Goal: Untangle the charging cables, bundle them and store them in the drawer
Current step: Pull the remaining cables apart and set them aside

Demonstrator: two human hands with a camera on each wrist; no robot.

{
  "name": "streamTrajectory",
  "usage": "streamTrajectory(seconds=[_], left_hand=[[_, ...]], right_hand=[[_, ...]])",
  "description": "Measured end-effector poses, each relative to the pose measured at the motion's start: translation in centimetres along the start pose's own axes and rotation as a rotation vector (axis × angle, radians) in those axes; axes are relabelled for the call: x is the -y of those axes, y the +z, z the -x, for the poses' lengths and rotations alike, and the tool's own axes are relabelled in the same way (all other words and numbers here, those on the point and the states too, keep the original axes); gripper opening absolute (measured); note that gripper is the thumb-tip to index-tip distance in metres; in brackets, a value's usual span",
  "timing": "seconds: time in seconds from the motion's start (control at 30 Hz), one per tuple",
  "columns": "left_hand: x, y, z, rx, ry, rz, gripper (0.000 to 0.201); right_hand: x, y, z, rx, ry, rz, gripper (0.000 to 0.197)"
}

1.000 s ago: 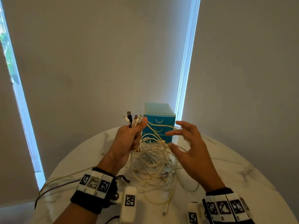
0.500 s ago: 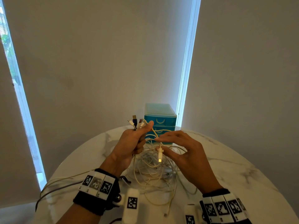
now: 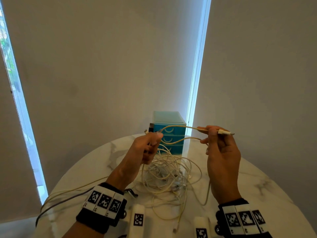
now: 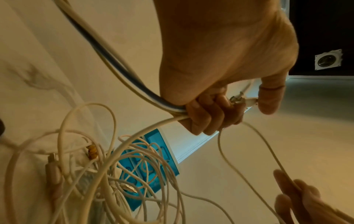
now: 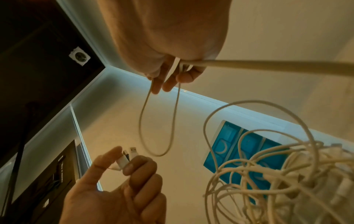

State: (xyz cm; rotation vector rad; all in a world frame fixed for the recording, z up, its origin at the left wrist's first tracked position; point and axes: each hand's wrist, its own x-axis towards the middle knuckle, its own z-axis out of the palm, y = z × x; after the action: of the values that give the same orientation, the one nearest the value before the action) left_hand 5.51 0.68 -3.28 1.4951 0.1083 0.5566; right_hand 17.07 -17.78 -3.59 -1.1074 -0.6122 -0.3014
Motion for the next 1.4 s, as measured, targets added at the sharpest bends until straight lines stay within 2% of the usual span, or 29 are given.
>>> streamTrajectory(seconds=[0.07,0.13,0.2,0.3,0.4,0.5,0.6,0.67,0.77,0.83,0.97,1.03,1.13,1.23,1.3,1.4], left_hand=[[0.0,-0.2,0.3,0.092,-0.047,-0.008,0.036],[-0.1,-0.2,0.5,0.122,-0.067,-0.014,0.037],[-0.3,-0.1,0.5,0.083,-0.040,0.015,0.031],[-0.3,0.0,0.2,0.055,-0.013,0.095,0.023],[-0.4,0.4,0.1,0.055,-0.028,0.154,0.034],[-0.3,1.4,0.3,0.082,-0.053,0.036,0.024],[0.0,2.4,0.4,0.083,0.012,-0.157,0.031],[0.1,3.0,0.7,0.039,0.064,-0.210,0.023],[0.2,2.8,0.7,-0.068,0.108,-0.187,0.031],[-0.1,2.2,0.4,-0.199,0.149,-0.170,0.037],[-0.4,-0.6,-0.9,-0.460,0.184,0.077,0.039],[-0.6,-2.6,-1.5,-0.526,0.240,0.216,0.038],[-0.9,-4.9,-1.6,-0.622,0.304,0.380,0.043],[-1.3,-5.3,-1.2,-0.704,0.326,0.424,0.044],[-1.7,-4.7,-0.8,-0.679,0.319,0.380,0.045],[-2.0,-2.7,-0.1,-0.488,0.235,0.113,0.047]], right_hand=[[0.1,-0.3,-0.3,-0.077,0.020,-0.034,0.020],[0.2,-0.8,-0.6,-0.077,0.059,-0.038,0.022],[0.2,-0.8,-0.4,0.040,0.125,-0.016,0.021],[0.4,0.3,0.7,0.321,0.173,0.107,0.020],[-0.2,1.5,1.8,0.562,0.110,0.276,0.020],[-1.2,1.8,2.5,0.662,0.038,0.419,0.021],[-1.6,1.6,2.5,0.654,0.036,0.403,0.020],[-1.6,1.6,2.5,0.646,0.028,0.421,0.021],[-1.8,1.5,2.5,0.585,0.016,0.475,0.019],[-1.8,0.9,1.9,0.503,0.026,0.465,0.014],[-1.4,-1.2,-0.1,0.315,0.172,0.397,0.036],[-1.4,-2.4,-1.0,0.260,0.224,0.410,0.034],[-2.2,-3.5,-1.5,0.252,0.252,0.511,0.029],[-2.6,-3.7,-1.4,0.232,0.235,0.572,0.020],[-2.1,-3.6,-1.4,0.213,0.190,0.544,0.015],[-0.9,-2.8,-1.1,0.252,0.198,0.341,0.012]])
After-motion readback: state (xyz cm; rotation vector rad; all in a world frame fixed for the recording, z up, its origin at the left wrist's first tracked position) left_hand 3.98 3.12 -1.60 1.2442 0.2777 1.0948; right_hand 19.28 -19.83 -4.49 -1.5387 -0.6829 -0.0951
